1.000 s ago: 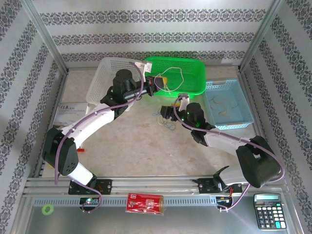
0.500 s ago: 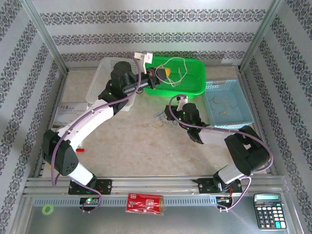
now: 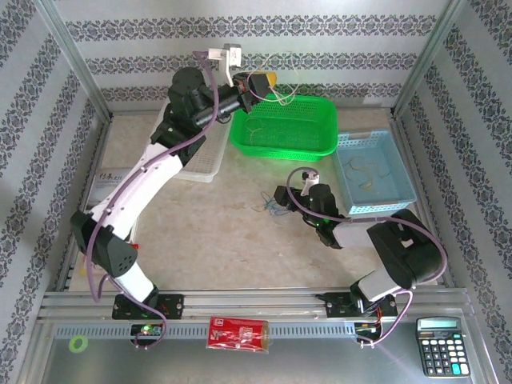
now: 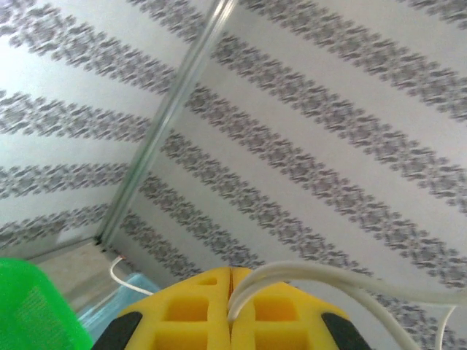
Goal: Untangle the cables
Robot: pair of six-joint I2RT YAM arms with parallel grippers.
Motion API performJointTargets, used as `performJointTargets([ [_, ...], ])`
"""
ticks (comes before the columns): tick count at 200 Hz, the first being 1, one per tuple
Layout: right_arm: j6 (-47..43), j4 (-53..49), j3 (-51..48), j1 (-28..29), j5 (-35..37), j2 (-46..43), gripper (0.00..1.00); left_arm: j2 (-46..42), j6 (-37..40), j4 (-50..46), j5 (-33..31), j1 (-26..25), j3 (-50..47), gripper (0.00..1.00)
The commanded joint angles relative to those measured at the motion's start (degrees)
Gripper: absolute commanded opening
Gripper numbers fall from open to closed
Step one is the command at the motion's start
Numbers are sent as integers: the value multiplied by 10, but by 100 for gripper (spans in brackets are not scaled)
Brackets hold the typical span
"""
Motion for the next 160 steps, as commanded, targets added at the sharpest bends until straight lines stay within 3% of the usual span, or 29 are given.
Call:
performJointTargets([
  [1, 9, -4, -6, -5, -18, -51, 72, 45, 35, -42, -24, 17, 26, 0],
  [45, 11, -128, -1, -30, -27, -164, 80, 149, 124, -115, -53, 26, 125, 0],
  [103, -3, -348, 17, -120, -60, -338, 84, 334, 221, -185, -111, 26, 295, 0],
  [125, -16, -410, 31, -146, -77, -375, 87, 427, 244, -237, -138, 26, 402, 0],
  [140, -19, -439, 38, -163, -83, -388, 96, 489, 255, -269, -155, 26, 470, 0],
  [160, -11, -451, 43, -182, -90, -396, 98, 534, 258, -273, -173, 27, 497, 0],
])
